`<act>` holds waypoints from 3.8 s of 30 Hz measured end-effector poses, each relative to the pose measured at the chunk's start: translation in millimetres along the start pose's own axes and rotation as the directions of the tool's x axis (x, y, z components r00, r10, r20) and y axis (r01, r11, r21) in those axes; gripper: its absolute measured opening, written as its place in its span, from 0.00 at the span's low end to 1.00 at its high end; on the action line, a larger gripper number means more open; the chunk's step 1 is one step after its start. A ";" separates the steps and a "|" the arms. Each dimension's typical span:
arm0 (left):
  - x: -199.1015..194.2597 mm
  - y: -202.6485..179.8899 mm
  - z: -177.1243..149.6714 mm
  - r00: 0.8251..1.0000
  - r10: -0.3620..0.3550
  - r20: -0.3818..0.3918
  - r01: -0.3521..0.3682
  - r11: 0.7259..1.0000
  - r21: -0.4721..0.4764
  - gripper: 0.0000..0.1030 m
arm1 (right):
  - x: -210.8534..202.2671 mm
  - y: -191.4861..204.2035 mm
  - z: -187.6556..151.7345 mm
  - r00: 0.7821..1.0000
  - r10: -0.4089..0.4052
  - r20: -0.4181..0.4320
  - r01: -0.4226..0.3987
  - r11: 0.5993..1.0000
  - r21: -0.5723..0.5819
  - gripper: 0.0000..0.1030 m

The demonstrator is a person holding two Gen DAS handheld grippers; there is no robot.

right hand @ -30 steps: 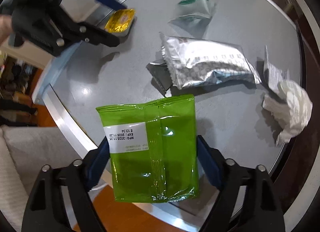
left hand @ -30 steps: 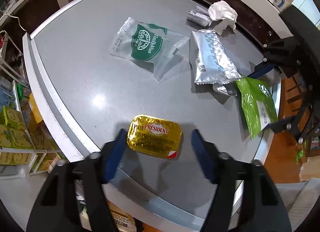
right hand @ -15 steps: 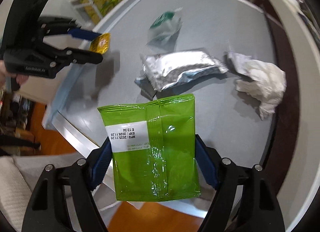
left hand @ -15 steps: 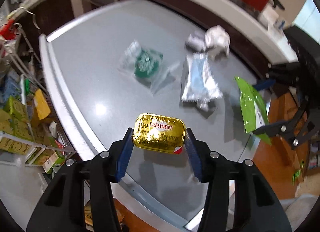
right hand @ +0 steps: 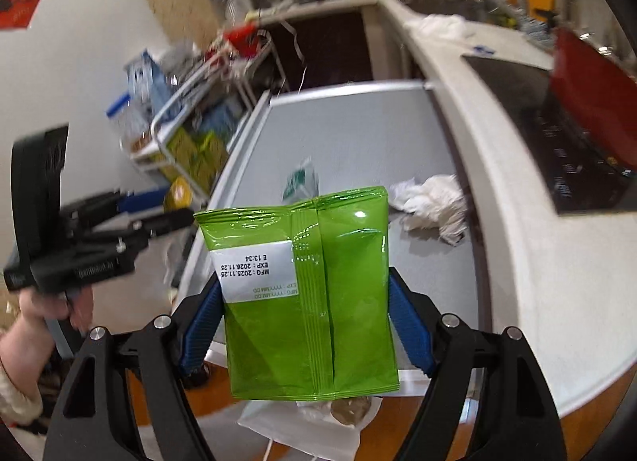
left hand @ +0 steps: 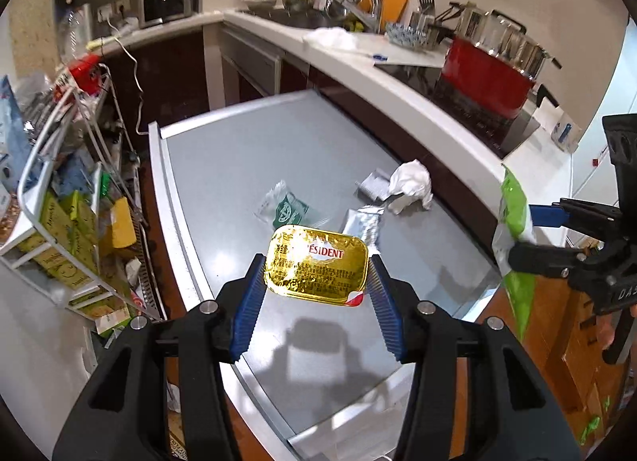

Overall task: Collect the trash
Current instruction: 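Lift and carry the butter tin and green bag down over the paper bag, then open both tools to drop the tin and green bag into the paper bag, then move both tools back over the tray toward the tissue and foil wrapper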

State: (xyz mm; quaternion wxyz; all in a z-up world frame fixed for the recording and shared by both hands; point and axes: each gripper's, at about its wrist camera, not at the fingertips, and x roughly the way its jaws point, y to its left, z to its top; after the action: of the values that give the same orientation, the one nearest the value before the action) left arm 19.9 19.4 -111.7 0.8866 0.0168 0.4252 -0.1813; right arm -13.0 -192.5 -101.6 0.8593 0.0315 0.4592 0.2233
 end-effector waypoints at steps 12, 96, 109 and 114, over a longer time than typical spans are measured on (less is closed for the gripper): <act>-55.9 -31.7 -23.3 0.997 -0.038 0.069 0.039 0.999 -0.014 0.50 | -69.7 11.3 -29.2 0.994 0.004 0.108 -0.005 1.000 0.007 0.74; 45.6 -57.1 -202.9 0.924 -0.016 -0.381 0.027 0.999 0.023 0.68 | 83.1 -12.9 -206.7 0.920 -0.013 -0.392 0.081 0.984 0.158 0.84; 37.4 -53.2 -201.3 0.924 -0.009 -0.382 0.015 1.000 0.015 0.68 | 27.9 -16.8 -198.5 0.950 -0.023 -0.312 0.076 0.984 0.158 0.84; 14.5 -59.1 -181.2 0.949 0.004 -0.317 0.013 0.999 0.051 0.68 | -7.8 -15.4 -177.7 0.977 -0.048 -0.209 0.082 0.984 0.158 0.84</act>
State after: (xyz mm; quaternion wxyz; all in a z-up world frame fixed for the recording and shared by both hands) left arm -127.1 -6.9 -230.9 0.8057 0.0681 0.5570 -0.1893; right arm -153.9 -236.4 -202.0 0.8087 0.0646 0.5628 0.1583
